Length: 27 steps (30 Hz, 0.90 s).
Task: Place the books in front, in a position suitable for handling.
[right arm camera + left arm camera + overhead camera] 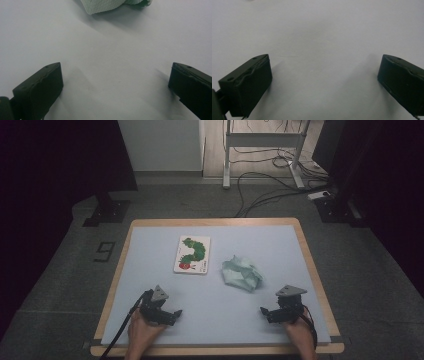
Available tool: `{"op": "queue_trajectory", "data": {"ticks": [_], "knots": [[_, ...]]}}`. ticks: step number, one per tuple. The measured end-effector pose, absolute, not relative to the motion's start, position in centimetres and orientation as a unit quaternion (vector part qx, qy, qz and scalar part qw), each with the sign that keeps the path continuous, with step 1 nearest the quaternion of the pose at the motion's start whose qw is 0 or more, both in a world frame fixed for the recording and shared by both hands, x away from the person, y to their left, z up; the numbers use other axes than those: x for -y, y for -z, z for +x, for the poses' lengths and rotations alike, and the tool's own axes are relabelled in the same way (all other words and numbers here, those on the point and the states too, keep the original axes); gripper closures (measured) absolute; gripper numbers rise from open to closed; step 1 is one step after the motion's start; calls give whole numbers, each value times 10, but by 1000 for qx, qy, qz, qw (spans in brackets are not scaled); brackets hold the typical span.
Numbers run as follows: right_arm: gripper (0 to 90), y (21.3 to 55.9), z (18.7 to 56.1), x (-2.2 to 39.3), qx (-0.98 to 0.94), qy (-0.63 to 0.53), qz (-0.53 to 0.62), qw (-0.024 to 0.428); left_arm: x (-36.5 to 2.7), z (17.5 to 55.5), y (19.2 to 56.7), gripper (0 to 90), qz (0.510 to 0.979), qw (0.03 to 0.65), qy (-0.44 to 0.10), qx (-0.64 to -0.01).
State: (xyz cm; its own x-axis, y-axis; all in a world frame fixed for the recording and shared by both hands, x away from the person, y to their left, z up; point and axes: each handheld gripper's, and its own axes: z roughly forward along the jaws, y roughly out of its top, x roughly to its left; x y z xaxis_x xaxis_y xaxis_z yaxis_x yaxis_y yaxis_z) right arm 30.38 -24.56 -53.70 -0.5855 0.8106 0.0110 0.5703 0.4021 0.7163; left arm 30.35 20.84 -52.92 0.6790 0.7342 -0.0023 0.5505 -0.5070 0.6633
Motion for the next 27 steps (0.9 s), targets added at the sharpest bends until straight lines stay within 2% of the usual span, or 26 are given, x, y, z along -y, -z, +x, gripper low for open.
{"op": "queue_trajectory", "data": {"ticks": [27], "knots": [[0,533,307,245,-825,-338,422,164,-209,303,529,0,856,326,-141,-376]]}}
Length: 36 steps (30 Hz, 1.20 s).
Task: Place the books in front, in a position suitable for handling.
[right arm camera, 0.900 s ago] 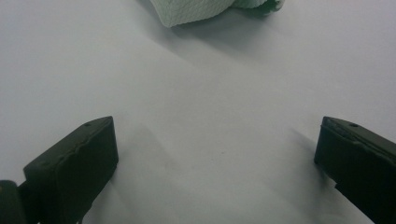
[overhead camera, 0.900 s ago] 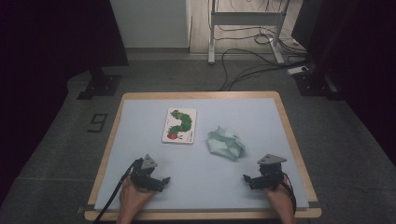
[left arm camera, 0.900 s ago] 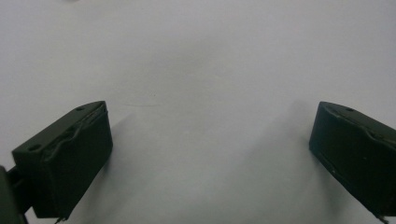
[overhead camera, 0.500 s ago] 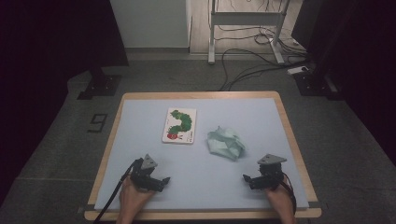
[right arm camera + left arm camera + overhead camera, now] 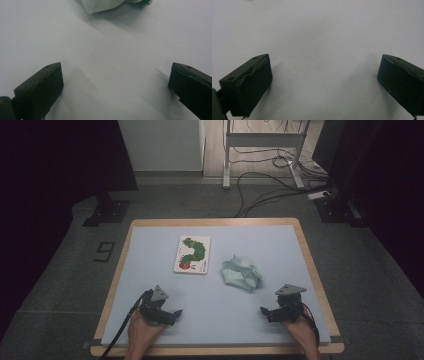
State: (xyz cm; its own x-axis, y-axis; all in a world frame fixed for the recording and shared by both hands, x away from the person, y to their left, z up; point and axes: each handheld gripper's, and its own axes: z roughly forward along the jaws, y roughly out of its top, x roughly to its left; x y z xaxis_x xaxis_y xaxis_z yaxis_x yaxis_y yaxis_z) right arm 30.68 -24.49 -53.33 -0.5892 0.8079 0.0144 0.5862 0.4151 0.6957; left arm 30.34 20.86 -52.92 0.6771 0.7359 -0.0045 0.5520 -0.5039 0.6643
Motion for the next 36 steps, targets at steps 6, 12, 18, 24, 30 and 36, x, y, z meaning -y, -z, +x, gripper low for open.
{"op": "queue_trajectory", "data": {"ticks": [6,12,18,24,30,36], "knots": [[2,522,310,243,-824,-354,412,164,-209,303,529,0,856,327,-140,-376],[4,511,318,238,-830,-356,396,167,-209,303,529,0,856,326,-141,-376],[47,507,328,228,-835,-354,386,170,-209,303,529,0,856,327,-140,-376],[75,502,339,220,-828,-364,389,175,-209,303,529,0,856,327,-141,-376],[66,495,351,211,-826,-367,388,180,-209,303,529,0,856,327,-141,-376],[26,491,362,201,-828,-366,384,181,-209,303,529,0,856,327,-141,-376]]}}
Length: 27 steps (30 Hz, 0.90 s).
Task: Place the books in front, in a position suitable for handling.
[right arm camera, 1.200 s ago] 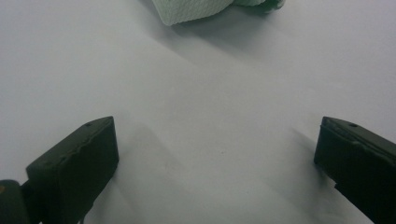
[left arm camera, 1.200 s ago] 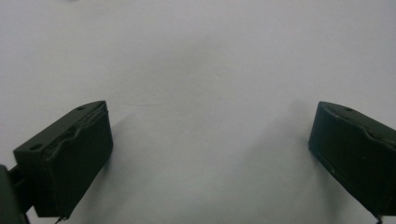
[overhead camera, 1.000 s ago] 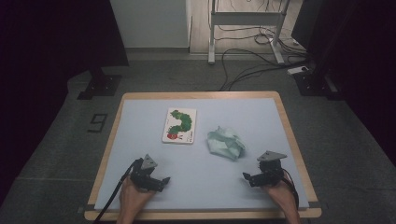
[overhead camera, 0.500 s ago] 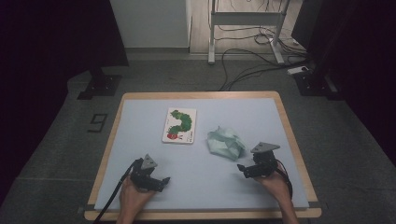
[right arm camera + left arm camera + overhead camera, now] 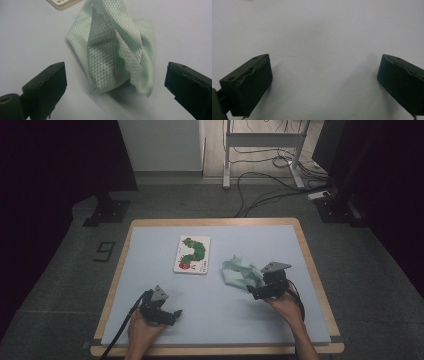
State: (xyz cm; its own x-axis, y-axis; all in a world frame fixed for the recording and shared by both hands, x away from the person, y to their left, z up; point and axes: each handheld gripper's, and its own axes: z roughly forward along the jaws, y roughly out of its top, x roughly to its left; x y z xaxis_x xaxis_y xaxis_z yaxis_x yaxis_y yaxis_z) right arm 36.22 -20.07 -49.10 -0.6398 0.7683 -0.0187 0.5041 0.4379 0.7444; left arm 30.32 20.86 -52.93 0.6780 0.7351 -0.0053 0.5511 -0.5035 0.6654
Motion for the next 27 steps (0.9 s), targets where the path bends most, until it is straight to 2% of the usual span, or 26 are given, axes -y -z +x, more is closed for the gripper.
{"op": "queue_trajectory", "data": {"ticks": [21,24,27], "knots": [[11,509,408,156,-862,-320,359,162,-209,303,529,0,855,327,-141,-376],[28,515,414,155,-864,-309,362,161,-209,303,529,0,855,327,-141,-376],[81,519,419,155,-862,-308,371,154,-209,303,529,1,855,327,-141,-376]]}}
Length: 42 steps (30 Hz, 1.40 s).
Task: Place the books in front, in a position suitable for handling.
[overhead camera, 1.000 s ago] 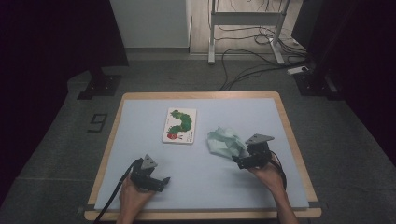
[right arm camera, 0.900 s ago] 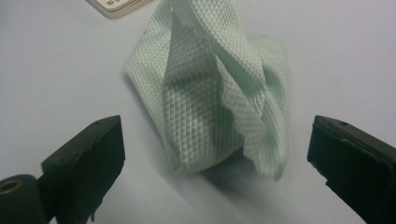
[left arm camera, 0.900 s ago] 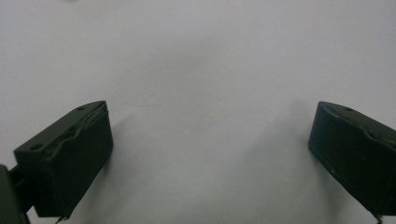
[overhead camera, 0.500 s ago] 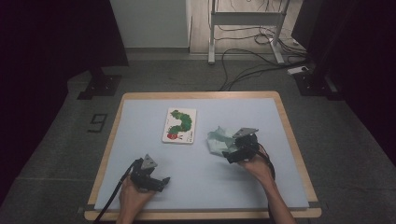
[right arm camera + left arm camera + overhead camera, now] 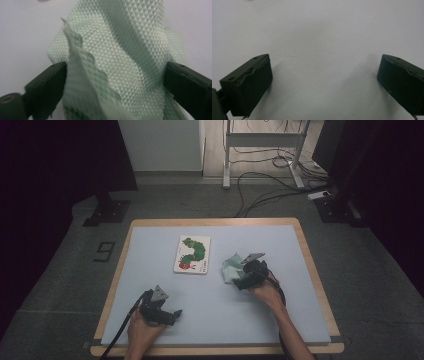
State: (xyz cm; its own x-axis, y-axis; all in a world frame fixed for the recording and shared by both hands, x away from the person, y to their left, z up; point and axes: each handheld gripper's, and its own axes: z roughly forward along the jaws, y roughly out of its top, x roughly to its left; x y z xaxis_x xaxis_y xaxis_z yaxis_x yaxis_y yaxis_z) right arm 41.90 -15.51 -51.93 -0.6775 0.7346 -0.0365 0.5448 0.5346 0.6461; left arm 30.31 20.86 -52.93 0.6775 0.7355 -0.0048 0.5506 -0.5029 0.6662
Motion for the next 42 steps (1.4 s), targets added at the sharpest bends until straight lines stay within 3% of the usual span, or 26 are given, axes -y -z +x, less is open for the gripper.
{"op": "queue_trajectory", "data": {"ticks": [6,7,11,12,13,17,22,42], "knots": [[204,520,421,155,-862,-315,373,137,-209,303,529,1,855,328,-141,-376],[297,518,420,155,-864,-315,368,133,-209,303,529,1,855,328,-141,-375],[455,516,419,156,-864,-312,373,135,-209,303,529,2,855,328,-141,-375],[455,516,419,156,-864,-312,373,135,-209,303,529,3,855,328,-141,-375],[609,514,418,158,-865,-314,366,135,-209,303,529,3,855,328,-141,-375],[747,515,418,163,-860,-320,372,140,-209,303,529,3,855,329,-141,-375],[789,515,419,168,-853,-331,382,129,-209,303,529,4,855,329,-141,-375],[785,474,391,210,-839,-350,386,155,-209,303,529,4,856,328,-142,-374]]}}
